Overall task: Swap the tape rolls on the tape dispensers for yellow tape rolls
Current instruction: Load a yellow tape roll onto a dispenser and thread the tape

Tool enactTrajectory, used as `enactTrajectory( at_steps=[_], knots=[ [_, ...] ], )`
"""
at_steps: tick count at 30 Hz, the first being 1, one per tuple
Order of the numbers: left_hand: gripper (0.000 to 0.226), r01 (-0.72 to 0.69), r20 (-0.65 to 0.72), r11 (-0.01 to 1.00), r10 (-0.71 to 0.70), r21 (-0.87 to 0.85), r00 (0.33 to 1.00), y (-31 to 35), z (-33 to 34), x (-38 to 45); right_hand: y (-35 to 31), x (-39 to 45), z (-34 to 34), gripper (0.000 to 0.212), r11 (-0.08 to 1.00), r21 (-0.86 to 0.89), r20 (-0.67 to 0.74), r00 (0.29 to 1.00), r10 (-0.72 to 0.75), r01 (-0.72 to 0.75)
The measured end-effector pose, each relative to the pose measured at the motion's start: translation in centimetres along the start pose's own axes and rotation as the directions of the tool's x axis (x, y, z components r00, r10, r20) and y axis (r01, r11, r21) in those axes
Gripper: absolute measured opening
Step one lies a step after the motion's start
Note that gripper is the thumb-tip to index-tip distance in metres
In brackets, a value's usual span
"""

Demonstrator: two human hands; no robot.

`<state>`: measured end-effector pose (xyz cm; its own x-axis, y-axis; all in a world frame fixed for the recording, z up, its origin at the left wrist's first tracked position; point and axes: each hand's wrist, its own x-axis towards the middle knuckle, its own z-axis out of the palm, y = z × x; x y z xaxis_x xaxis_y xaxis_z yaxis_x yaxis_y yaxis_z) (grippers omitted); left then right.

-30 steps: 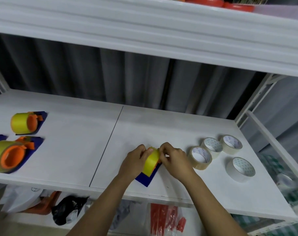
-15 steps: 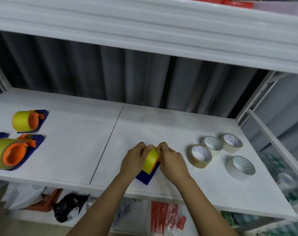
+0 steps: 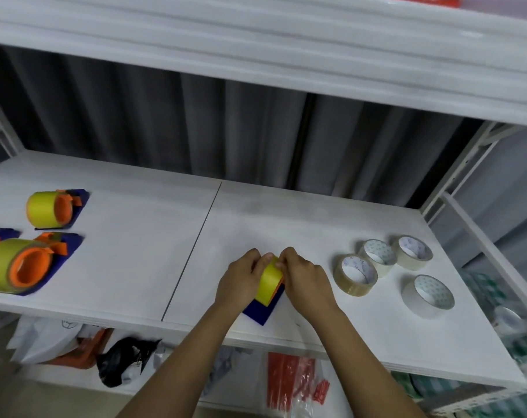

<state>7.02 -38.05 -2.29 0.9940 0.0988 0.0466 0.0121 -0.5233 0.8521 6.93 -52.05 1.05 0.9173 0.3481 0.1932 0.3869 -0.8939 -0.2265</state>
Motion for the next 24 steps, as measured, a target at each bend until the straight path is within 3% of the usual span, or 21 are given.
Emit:
enactTrajectory(
  at_steps=[3, 10, 17, 24],
  knots=[
    [0.043, 0.009, 0.001, 1.0, -0.009, 0.009, 1.0, -0.01, -0.07, -0.1, -0.03, -0.12, -0.03, 0.009, 1.0, -0.001, 0.015, 1.0, 0.016, -0.016],
    [0.045, 0.025, -0.033, 0.999, -0.024, 0.038, 0.999, 0.0, -0.26, -0.05, 0.14, 0.19, 0.33, 0.014, 0.998, 0.029, 0.037, 0.997, 0.063, -0.064],
    [0.042, 0.018, -0.083, 0.998, -0.014, 0.058, 0.996, -0.26, -0.24, 0.05, 0.19, -0.37, 0.09, 0.023, 0.926, 0.346, 0.052, 0.988, 0.146, -0.155],
    [0.044, 0.021, -0.063, 0.997, -0.016, 0.079, 0.998, -0.16, -0.14, -0.06, 0.28, 0.59, -0.02, 0.019, 0.996, 0.07, 0.068, 0.996, 0.055, -0.059]
  ],
)
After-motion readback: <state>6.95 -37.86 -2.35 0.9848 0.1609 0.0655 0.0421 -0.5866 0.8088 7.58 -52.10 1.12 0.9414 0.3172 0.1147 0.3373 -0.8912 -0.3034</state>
